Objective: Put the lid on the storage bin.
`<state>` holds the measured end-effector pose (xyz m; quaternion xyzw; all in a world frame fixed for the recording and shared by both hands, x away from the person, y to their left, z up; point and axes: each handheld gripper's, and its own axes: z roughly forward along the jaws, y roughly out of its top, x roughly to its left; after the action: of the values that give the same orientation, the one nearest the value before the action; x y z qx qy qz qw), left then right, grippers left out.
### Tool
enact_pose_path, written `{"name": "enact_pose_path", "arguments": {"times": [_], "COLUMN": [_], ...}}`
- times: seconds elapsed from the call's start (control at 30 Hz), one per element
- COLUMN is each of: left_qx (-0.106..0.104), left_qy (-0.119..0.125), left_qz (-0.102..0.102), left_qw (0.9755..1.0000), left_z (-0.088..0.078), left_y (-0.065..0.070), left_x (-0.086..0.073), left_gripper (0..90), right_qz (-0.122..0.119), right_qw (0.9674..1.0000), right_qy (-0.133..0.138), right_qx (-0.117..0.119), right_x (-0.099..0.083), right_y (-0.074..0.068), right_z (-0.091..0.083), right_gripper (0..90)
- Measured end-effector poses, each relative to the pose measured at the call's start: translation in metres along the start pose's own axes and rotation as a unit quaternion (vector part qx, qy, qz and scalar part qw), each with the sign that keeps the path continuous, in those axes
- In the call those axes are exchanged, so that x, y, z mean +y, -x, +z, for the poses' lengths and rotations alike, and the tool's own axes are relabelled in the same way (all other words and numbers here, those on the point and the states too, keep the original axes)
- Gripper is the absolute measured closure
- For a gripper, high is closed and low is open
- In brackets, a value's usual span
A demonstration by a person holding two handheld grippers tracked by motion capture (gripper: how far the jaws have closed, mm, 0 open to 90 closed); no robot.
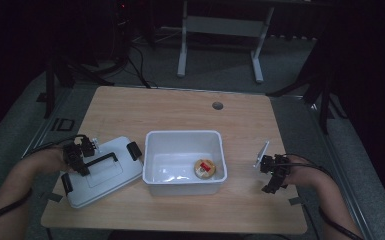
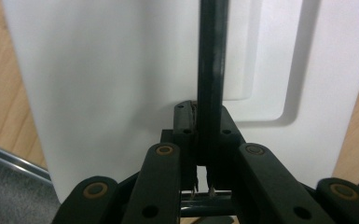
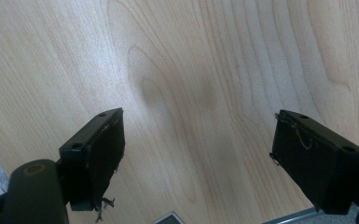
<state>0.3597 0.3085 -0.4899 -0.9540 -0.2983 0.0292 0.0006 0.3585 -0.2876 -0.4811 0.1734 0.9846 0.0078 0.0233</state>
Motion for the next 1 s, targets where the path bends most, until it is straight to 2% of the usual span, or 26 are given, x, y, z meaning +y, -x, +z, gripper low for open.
{"name": "enact_pose_path", "arguments": {"times": [0.1, 0.2, 0.3, 0.47, 0.57, 0.83, 0.9, 1.0], "left_qx": [-0.005, -0.004, -0.001, 0.009, 0.016, 0.042, 0.042, 0.043], "left_qy": [0.004, 0.015, 0.016, 0.029, 0.04, 0.054, 0.056, 0.067], "left_qz": [-0.004, -0.008, -0.004, 0.0, 0.006, 0.022, 0.024, 0.04], "left_qw": [1.0, 0.9998, 0.9999, 0.9996, 0.999, 0.9974, 0.9973, 0.996], "left_z": [-0.003, -0.013, -0.024, -0.051, -0.073, -0.119, -0.124, -0.136], "left_y": [-0.001, -0.002, -0.001, 0.002, 0.005, 0.015, 0.016, 0.023], "left_x": [-0.003, -0.01, -0.015, -0.021, -0.023, -0.017, -0.016, -0.006], "left_gripper": [83.5, 83.5, 83.5, 83.5, 83.5, 83.5, 83.5, 83.5], "right_qz": [0.001, 0.007, 0.007, 0.003, 0.004, 0.004, 0.004, 0.003], "right_qw": [1.0, 1.0, 1.0, 1.0, 1.0, 1.0, 1.0, 1.0], "right_qy": [-0.001, -0.003, -0.003, 0.0, 0.001, 0.0, 0.0, 0.001], "right_qx": [0.001, 0.0, 0.0, -0.003, -0.004, -0.004, -0.005, -0.006], "right_x": [0.0, 0.0, 0.001, 0.002, 0.002, 0.002, 0.002, 0.001], "right_y": [0.0, 0.002, 0.001, 0.001, 0.001, 0.0, 0.0, 0.0], "right_z": [0.0, -0.002, -0.003, -0.005, -0.007, -0.008, -0.009, -0.009], "right_gripper": [16.7, 16.6, 16.6, 16.6, 16.7, 16.6, 16.7, 16.7]}}
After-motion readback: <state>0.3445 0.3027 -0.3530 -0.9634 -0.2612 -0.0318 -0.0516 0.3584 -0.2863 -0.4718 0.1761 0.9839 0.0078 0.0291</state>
